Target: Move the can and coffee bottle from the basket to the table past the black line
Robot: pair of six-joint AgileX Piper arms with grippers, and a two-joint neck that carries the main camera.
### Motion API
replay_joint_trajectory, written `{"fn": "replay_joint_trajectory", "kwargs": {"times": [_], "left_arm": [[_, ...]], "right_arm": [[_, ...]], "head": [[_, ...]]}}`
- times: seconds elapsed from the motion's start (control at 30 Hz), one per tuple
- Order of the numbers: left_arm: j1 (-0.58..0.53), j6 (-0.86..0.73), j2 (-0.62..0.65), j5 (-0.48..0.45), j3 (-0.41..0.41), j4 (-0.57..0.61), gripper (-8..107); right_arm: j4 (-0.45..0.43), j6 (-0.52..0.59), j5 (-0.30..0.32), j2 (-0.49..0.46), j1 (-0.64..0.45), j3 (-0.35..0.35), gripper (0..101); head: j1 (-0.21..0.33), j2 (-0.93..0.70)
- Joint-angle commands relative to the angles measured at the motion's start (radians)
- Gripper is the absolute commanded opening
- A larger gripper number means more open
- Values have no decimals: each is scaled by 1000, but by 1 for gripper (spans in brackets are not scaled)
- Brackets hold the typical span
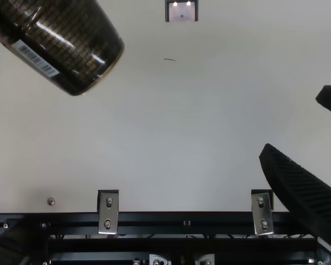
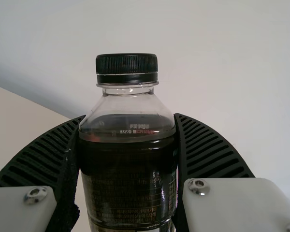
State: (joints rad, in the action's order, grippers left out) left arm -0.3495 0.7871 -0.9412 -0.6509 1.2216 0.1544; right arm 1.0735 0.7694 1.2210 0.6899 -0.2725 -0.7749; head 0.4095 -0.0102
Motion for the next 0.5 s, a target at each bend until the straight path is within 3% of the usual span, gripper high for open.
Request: {"fn": "replay_joint_trajectory", "kwargs": {"times": [0.0, 0.47], "left_arm": [[9, -4, -1, 6, -2, 28, 10], [-112, 114, -97, 61, 65, 102, 10]], "right_arm": [[0, 0, 0, 0, 0, 0, 101], [0, 0, 0, 0, 0, 0, 101]], "head": [[27, 2], [27, 2]]}}
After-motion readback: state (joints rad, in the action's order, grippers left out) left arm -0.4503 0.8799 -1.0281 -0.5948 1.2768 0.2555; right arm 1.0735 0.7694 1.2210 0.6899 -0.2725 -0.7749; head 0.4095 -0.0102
